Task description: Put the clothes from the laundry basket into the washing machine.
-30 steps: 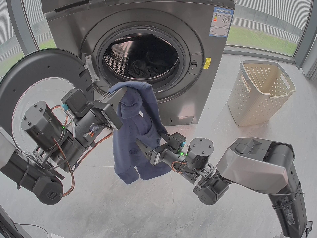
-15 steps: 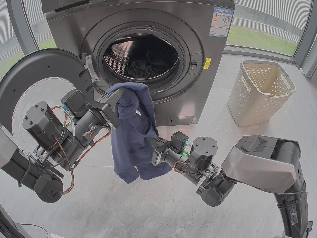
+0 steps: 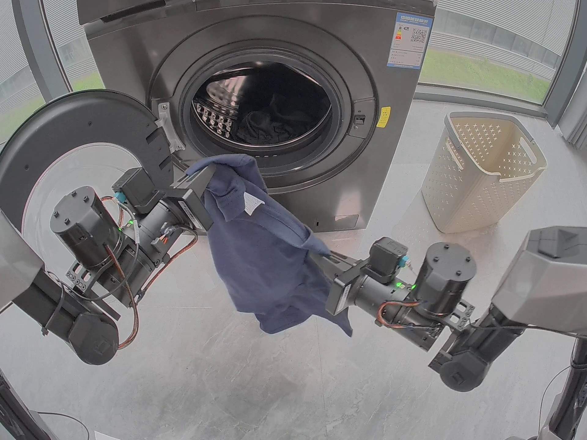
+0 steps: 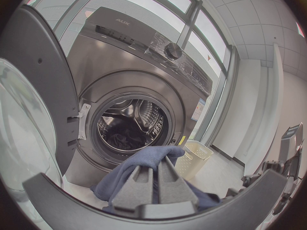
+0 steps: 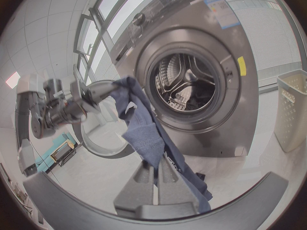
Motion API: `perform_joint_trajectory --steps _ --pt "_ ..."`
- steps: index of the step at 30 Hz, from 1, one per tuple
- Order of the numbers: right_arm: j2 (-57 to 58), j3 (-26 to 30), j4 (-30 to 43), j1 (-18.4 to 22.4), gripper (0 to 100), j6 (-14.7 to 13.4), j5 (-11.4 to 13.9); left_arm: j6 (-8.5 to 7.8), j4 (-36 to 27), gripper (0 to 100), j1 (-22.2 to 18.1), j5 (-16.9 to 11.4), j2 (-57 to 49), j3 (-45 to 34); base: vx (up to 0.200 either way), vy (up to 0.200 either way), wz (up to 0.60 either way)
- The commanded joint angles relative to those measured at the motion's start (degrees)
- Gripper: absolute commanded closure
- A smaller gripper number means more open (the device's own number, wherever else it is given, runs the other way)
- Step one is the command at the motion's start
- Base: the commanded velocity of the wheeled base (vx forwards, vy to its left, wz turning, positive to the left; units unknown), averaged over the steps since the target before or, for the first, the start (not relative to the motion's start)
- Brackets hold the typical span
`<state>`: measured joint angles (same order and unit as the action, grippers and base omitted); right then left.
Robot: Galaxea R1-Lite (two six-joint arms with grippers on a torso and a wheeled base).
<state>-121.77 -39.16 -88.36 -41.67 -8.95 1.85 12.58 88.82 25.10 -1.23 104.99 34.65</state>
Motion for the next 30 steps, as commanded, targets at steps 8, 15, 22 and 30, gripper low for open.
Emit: perform_joint_trajectory --steps 8,15,22,30 --pt "8.0 1.1 0.0 3.9 100 0.0 0.0 0.43 -0.1 0 0.4 0.6 0.3 -0.8 0.0 0.0 0.0" --pt "9.2 -6.6 0.7 6.3 100 0.2 0.0 1.57 -0.3 0 2.1 0.8 0.3 -5.6 0.0 0.0 0.0" --pt "9.1 -10.8 1.0 5.4 100 0.3 0.1 1.57 -0.2 0 3.3 0.7 1.4 -9.0 0.0 0.0 0.0" --pt "9.4 -9.8 0.5 4.1 100 0.3 0.5 1.13 0.0 0 3.2 0.1 5.8 -9.8 0.0 0.0 0.0"
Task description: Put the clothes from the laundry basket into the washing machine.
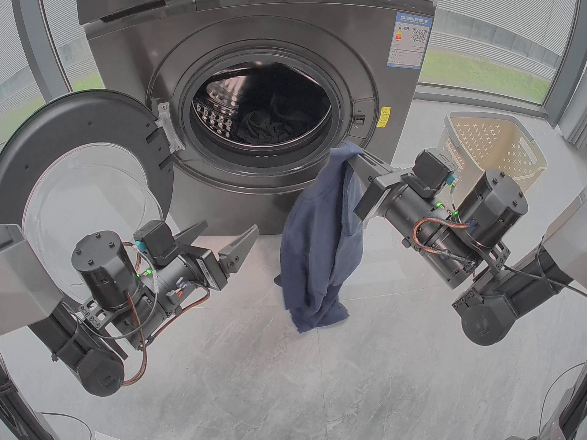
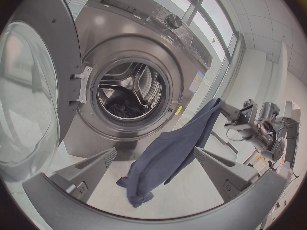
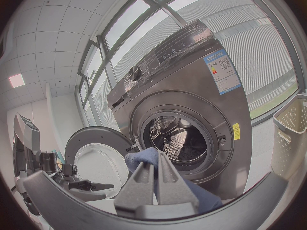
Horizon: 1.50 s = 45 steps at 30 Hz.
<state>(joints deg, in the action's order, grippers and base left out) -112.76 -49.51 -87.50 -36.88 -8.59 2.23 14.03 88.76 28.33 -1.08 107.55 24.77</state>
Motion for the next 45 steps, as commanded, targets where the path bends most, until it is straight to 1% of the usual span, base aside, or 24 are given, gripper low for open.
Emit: perform_joint_trajectory --steps 1,7,10,11,15,16,17,21,23,28,29,30,34,35,39,45 --pt "0.7 1.1 -0.6 -1.1 100 0.0 0.1 -0.32 0.1 0 0.0 -0.1 3.9 0.4 0.0 0.0 0.0" --pt "3.2 4.7 -0.7 -2.3 100 -0.2 0.3 -0.58 0.1 0 -0.2 -0.1 7.9 2.7 0.0 0.0 0.0" --pt "3.3 5.0 -0.7 -2.5 100 -0.2 0.3 -0.76 0.1 0 -0.3 -0.1 8.6 3.1 0.0 0.0 0.0" --pt "3.6 5.6 -0.7 -2.5 100 -0.2 0.3 -0.85 0.2 0 -0.4 -0.6 10.8 4.1 0.0 0.0 0.0" --pt "3.5 5.6 -0.7 -2.6 100 -0.2 0.3 -1.55 0.2 0 -0.5 -2.8 12.3 4.0 0.0 0.0 0.0" --pt "3.5 5.6 -0.7 -2.6 100 -0.2 0.3 -1.55 0.2 0 -0.5 -2.8 12.3 4.0 0.0 0.0 0.0" --pt "3.5 5.6 -0.7 -2.8 100 -0.2 0.3 -1.73 0.2 0 -0.5 -3.7 13.1 4.0 0.0 0.0 0.0" --pt "3.4 5.4 -0.7 -3.0 100 -0.2 0.2 -1.73 0.3 0 -0.6 -5.7 14.1 3.8 0.0 0.0 0.0" --pt "3.4 5.4 -0.7 -3.2 100 -0.2 0.2 -1.64 0.3 0 -0.7 -8.1 14.4 3.4 0.0 0.0 0.0" --pt "3.4 5.2 -0.6 -3.4 100 -0.2 0.2 -1.55 0.3 0 -1.1 -11.8 16.4 3.7 0.0 0.0 0.0" --pt "3.4 5.2 -0.6 -3.5 100 -0.2 0.2 -1.55 0.3 0 -1.2 -11.9 16.5 3.7 0.0 0.0 0.0" --pt "3.4 5.1 -0.5 -3.8 100 -0.2 0.1 -1.55 0.3 0 -1.3 -12.9 17.8 4.2 0.0 0.0 0.0" --pt "3.3 5.2 -0.6 -4.0 100 -0.2 0.1 -1.55 0.3 0 -1.5 -14.4 20.5 6.8 0.0 0.0 0.0" --pt "3.3 5.2 -0.6 -4.0 100 -0.2 0.1 -1.55 0.3 0 -1.5 -14.4 20.6 6.9 0.0 0.0 0.0" --pt "3.1 5.1 -0.7 -4.0 100 -0.2 0.1 -1.55 0.3 0 -2.3 -16.3 22.8 10.4 0.0 0.0 0.0" --pt "3.0 5.3 -0.7 -4.4 100 -0.3 0.1 -1.73 0.4 0 -3.1 -16.4 25.9 14.6 0.0 0.0 0.0"
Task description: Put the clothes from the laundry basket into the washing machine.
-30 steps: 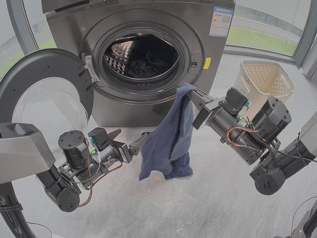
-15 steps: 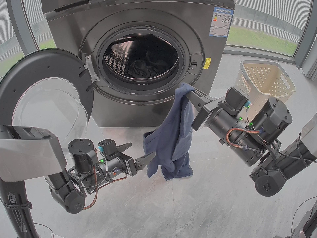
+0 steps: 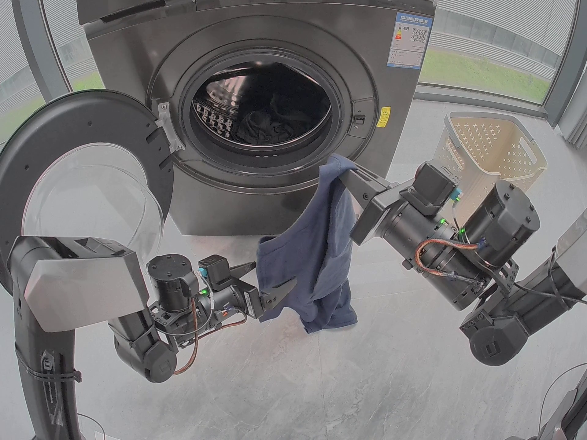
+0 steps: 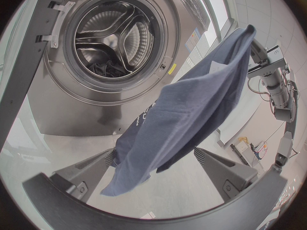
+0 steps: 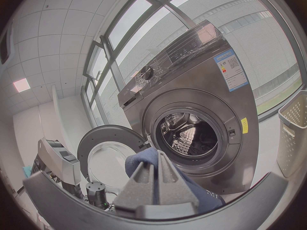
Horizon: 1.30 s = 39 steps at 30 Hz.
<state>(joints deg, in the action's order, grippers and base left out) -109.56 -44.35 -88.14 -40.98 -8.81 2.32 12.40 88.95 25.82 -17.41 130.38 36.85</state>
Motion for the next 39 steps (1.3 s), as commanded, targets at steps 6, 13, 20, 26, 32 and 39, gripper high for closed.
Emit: perform_joint_trajectory --steps 6,13,20,26,32,39 --pt "-0.5 0.1 -0.1 -0.3 100 -0.2 0.1 -0.01 0.2 100 -0.1 0.0 2.3 3.1 0.0 0.0 0.0" --pt "-0.6 0.2 -0.1 0.0 100 -0.2 0.0 0.26 0.3 100 -0.2 0.1 -0.6 3.0 0.0 0.0 0.0" --pt "-0.6 0.3 -0.1 1.3 100 -0.2 -0.2 0.61 0.2 100 -1.5 0.6 -8.4 0.6 0.0 0.0 0.0" --pt "0.3 2.4 -0.2 4.9 100 -0.9 0.2 0.35 -1.1 100 -5.1 5.1 -21.2 -6.1 0.0 0.0 0.0" --pt "0.4 9.5 -0.3 6.0 100 -1.6 0.6 1.14 -1.2 100 -6.2 5.7 -30.4 -9.5 0.0 0.0 0.0" --pt "0.2 8.8 -0.3 6.7 100 -1.0 0.4 0.96 -0.4 100 -6.3 7.8 -31.3 -7.1 0.0 0.0 0.0"
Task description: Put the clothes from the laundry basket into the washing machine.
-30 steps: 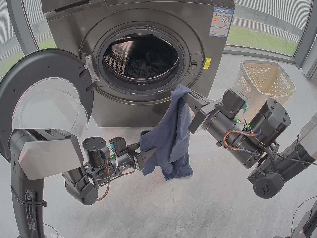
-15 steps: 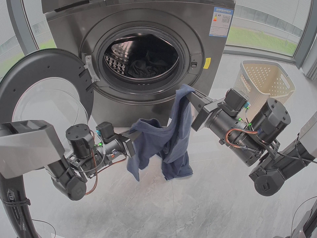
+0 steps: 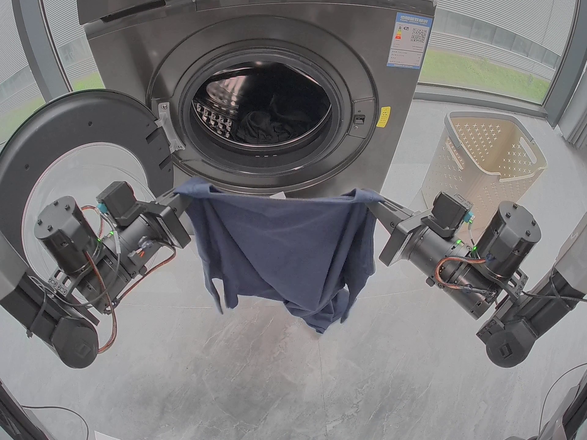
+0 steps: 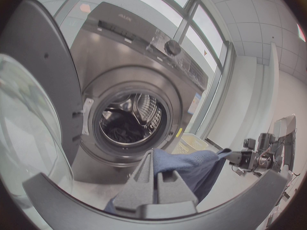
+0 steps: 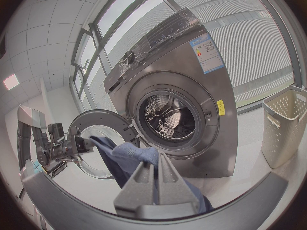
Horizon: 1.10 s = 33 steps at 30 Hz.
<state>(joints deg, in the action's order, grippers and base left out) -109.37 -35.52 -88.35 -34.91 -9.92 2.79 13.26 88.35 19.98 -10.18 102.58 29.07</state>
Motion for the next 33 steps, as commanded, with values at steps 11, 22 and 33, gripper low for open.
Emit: perform_joint_trajectory --steps 11,22,33 --pt "3.7 -6.7 -0.1 2.0 100 -0.1 -0.8 -0.43 0.2 100 0.1 3.8 -4.9 3.6 0.0 0.0 0.0" --pt "6.2 -9.7 -0.1 -0.5 100 -0.1 -3.3 -0.43 -0.5 100 0.2 4.0 -8.5 5.0 0.0 0.0 0.0" --pt "7.1 -11.1 -0.1 -1.0 100 -0.1 -3.5 -0.43 -0.9 100 0.2 4.0 -9.8 5.4 0.0 0.0 0.0"
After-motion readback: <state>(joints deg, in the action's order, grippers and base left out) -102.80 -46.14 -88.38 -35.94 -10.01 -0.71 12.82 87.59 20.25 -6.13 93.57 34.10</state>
